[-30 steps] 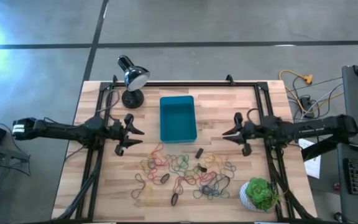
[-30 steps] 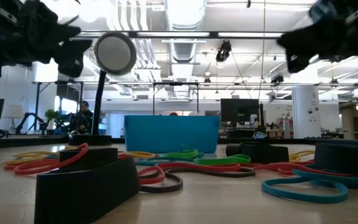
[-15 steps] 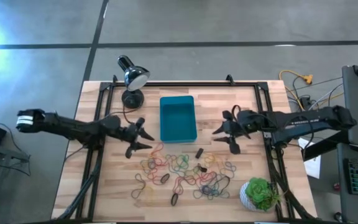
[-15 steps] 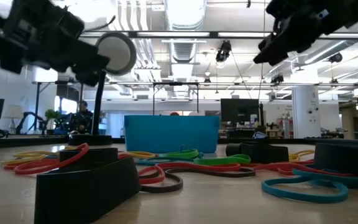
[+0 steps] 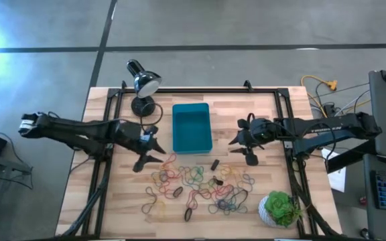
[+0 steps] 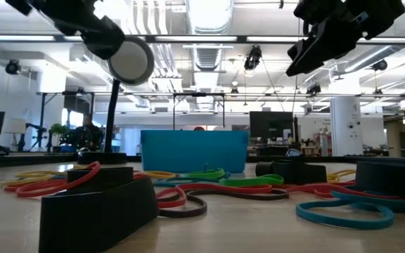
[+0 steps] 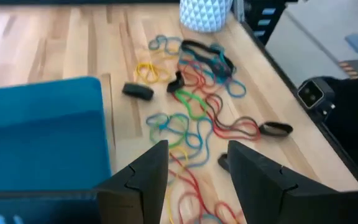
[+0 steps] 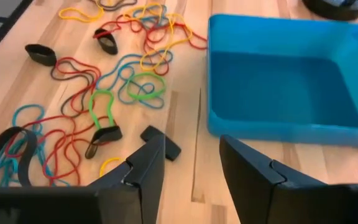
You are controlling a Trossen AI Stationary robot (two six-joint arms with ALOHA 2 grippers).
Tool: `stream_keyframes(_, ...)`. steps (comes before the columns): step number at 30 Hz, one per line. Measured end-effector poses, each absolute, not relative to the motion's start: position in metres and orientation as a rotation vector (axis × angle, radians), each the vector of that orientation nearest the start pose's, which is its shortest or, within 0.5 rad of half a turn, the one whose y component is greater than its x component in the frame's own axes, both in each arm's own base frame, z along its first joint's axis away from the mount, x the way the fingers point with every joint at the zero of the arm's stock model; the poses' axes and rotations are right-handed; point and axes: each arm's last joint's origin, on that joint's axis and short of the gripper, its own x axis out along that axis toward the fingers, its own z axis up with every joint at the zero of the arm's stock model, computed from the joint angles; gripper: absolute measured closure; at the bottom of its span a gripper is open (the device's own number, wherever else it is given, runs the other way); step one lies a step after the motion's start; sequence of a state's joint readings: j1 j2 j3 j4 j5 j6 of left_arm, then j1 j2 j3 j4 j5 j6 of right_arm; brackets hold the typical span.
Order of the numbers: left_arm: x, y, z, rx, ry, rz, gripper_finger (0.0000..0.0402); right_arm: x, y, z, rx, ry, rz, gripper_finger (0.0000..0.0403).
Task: Pick and place rubber bands into bin
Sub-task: Put the black rubber band into the blue bin
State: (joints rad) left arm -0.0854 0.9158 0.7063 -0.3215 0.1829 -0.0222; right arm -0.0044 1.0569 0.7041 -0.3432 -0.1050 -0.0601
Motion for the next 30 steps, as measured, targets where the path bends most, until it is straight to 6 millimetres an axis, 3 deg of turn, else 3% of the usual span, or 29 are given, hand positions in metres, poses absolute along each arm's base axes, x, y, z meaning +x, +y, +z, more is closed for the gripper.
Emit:
stream_keyframes(7, 0.178, -0.047, 0.264, -0.103, 0.666, -0.156, 0.0252, 0.216, 0.002, 0.238, 0.008, 0.713, 0.109, 0.0268)
stream_keyframes(15, 0.180, -0.080, 0.245, -0.113, 0.763, -0.071, 0.0252, 0.225, 0.007, 0.231, -0.025, 0.722, 0.143, 0.0276)
stream_keyframes(30, 0.198, -0.104, 0.215, -0.082, 0.864, 0.018, 0.0252, 0.261, 0.045, 0.181, -0.135, 0.821, 0.253, 0.0290)
